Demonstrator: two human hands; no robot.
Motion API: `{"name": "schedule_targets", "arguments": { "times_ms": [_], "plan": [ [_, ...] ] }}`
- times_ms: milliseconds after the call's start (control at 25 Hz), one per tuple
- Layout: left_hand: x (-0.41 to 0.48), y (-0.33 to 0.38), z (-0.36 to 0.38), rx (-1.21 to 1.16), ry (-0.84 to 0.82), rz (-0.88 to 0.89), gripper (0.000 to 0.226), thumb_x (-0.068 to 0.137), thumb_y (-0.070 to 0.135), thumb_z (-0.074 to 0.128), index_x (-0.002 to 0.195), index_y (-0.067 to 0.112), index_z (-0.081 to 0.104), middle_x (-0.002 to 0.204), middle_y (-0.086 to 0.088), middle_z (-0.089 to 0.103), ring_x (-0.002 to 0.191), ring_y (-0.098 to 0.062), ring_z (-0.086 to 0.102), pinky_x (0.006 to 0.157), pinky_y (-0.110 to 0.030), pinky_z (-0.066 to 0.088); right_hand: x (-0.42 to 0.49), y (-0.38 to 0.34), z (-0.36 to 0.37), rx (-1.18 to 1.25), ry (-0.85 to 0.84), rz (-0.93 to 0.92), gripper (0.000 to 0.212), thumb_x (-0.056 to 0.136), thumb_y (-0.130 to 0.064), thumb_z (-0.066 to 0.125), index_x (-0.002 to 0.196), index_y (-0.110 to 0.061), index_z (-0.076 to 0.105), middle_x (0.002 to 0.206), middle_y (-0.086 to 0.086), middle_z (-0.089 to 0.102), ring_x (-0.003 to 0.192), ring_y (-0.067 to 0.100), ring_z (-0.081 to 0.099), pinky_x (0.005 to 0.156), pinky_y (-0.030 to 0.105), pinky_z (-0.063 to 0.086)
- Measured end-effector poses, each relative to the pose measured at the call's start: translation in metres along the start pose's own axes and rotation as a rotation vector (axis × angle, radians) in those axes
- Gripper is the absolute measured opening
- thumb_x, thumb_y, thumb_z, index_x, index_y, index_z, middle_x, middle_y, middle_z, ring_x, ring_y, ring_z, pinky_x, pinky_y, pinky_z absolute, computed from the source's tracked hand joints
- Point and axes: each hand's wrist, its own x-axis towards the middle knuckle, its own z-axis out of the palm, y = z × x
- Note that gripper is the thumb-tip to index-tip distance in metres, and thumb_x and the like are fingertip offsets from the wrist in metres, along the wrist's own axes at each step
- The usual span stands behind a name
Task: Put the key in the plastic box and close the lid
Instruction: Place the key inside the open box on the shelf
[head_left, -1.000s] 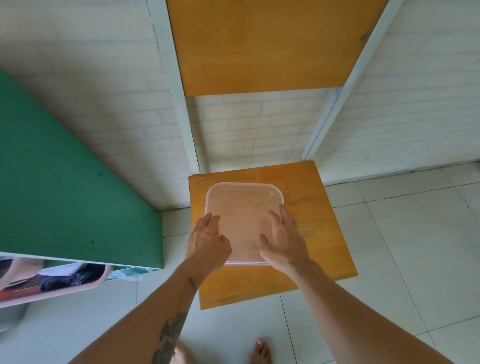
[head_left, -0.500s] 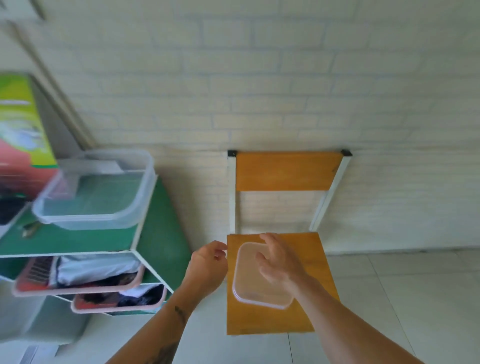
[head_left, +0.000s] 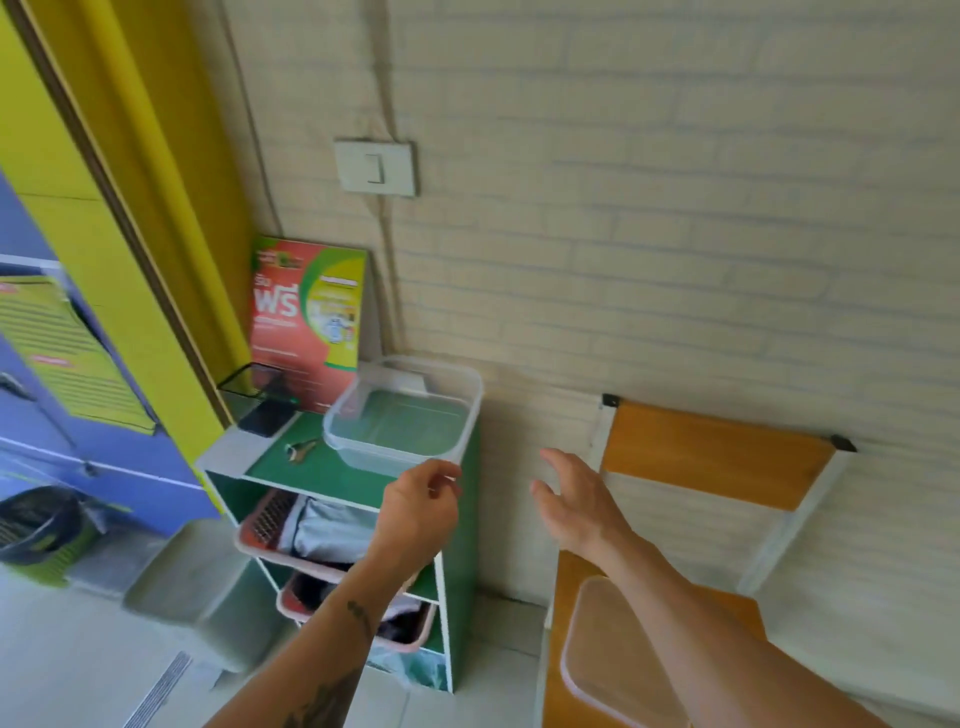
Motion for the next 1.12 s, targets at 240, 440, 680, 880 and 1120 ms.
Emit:
{"name": "schedule_targets", "arguments": {
  "times_ms": [240, 440, 680, 880, 1120],
  "plan": [
    [0.059, -0.046, -0.088, 0.028, 0.085, 0.047, 0.035, 0.087, 0.003, 0.044, 0.098, 0.025, 0.069, 0.09, 0.006, 0.072, 0.074, -0.013, 0.066, 0.063, -0.026, 0.054, 0.042, -0.072, 0.048, -0.031, 0.043, -0.008, 0.055, 0.099, -0.033, 0.044, 0.151, -0.02, 0.032, 0.158, 0.002, 0.033, 0.143, 0.021, 0.032, 0.114, 0.037, 0.028],
    [0.125, -0.091, -0.14, 0.227, 0.121, 0.145, 0.038, 0.082, 0.003, 0.048, 0.11, 0.019, 0.068, 0.101, 0.002, 0.066, 0.091, -0.018, 0.061, 0.08, -0.03, 0.049, 0.079, -0.108, 0.091, -0.11, 0.127, 0.042, 0.057, 0.1, -0.028, 0.043, 0.153, -0.015, 0.026, 0.159, 0.006, 0.028, 0.145, 0.023, 0.027, 0.118, 0.039, 0.027],
    [0.174, -0.143, -0.149, 0.659, -0.026, 0.194, 0.056, 0.077, 0.015, 0.053, 0.133, 0.02, 0.049, 0.126, -0.007, 0.051, 0.114, -0.032, 0.047, 0.097, -0.049, 0.045, 0.104, -0.115, 0.112, -0.291, 0.203, 0.147, 0.054, 0.103, -0.025, 0.038, 0.153, -0.015, 0.02, 0.164, 0.004, 0.012, 0.151, 0.022, 0.012, 0.116, 0.038, 0.025],
    [0.192, -0.167, -0.145, 0.751, -0.134, 0.185, 0.058, 0.08, 0.014, 0.053, 0.136, 0.023, 0.048, 0.128, -0.008, 0.046, 0.117, -0.031, 0.043, 0.096, -0.046, 0.047, 0.117, -0.106, 0.117, -0.361, 0.172, 0.172, 0.052, 0.104, -0.022, 0.034, 0.154, -0.015, 0.019, 0.165, 0.007, 0.009, 0.151, 0.024, 0.009, 0.117, 0.038, 0.024],
    [0.204, -0.183, -0.147, 0.759, -0.137, 0.239, 0.048, 0.082, 0.011, 0.052, 0.129, 0.019, 0.056, 0.118, -0.007, 0.054, 0.106, -0.028, 0.046, 0.088, -0.041, 0.051, 0.126, -0.098, 0.129, -0.357, 0.157, 0.207, 0.052, 0.104, -0.018, 0.035, 0.154, -0.017, 0.021, 0.166, 0.004, 0.002, 0.151, 0.024, 0.013, 0.115, 0.039, 0.03]
  ]
}}
